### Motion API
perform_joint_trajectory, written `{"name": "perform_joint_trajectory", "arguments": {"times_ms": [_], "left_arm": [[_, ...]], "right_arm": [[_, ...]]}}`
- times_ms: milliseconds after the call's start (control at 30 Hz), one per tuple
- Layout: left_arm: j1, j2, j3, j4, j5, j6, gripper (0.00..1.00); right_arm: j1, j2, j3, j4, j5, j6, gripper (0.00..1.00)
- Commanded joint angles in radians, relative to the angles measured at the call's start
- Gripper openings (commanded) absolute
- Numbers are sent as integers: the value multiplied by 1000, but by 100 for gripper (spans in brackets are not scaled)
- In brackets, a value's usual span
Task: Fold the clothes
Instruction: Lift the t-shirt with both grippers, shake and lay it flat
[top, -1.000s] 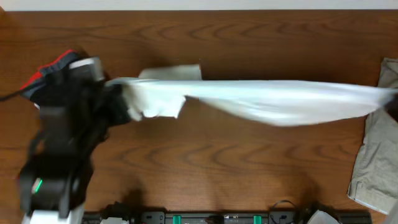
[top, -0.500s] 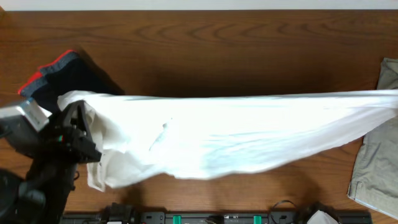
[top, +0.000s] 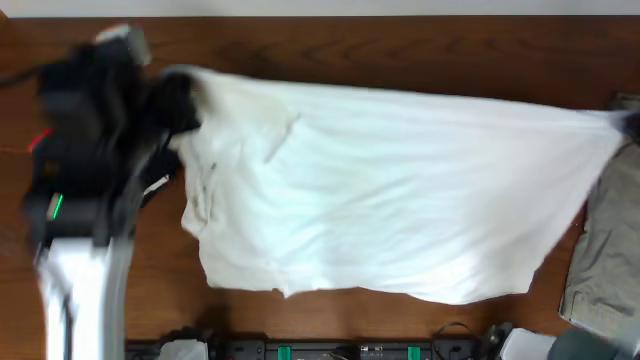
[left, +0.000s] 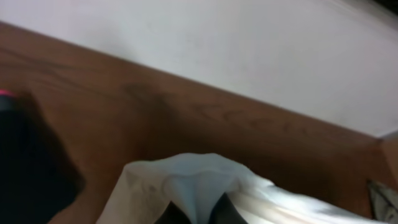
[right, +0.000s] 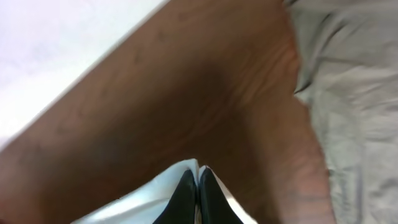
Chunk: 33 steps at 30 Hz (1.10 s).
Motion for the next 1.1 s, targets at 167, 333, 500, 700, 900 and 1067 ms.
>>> {"name": "perform_joint_trajectory", "arguments": {"times_ms": [167, 333, 500, 700, 900, 1067], "left_arm": [[8, 380, 73, 410, 211, -6, 6], [24, 428, 315, 349, 219, 30, 6], [51, 423, 511, 51, 220, 91, 6], [31, 431, 474, -400, 219, 203, 6], [-52, 476, 276, -583, 218, 329, 6], [-88, 506, 80, -566, 218, 349, 25]], "right_arm": [[126, 248, 13, 313, 34, 50, 1], [110, 208, 111, 346, 147, 106, 1], [103, 161, 187, 238, 248, 41, 1], [105, 159, 154, -19, 371, 8, 1], [105, 159, -22, -89, 498, 9, 1], [105, 159, -183, -53, 571, 10, 1]]}}
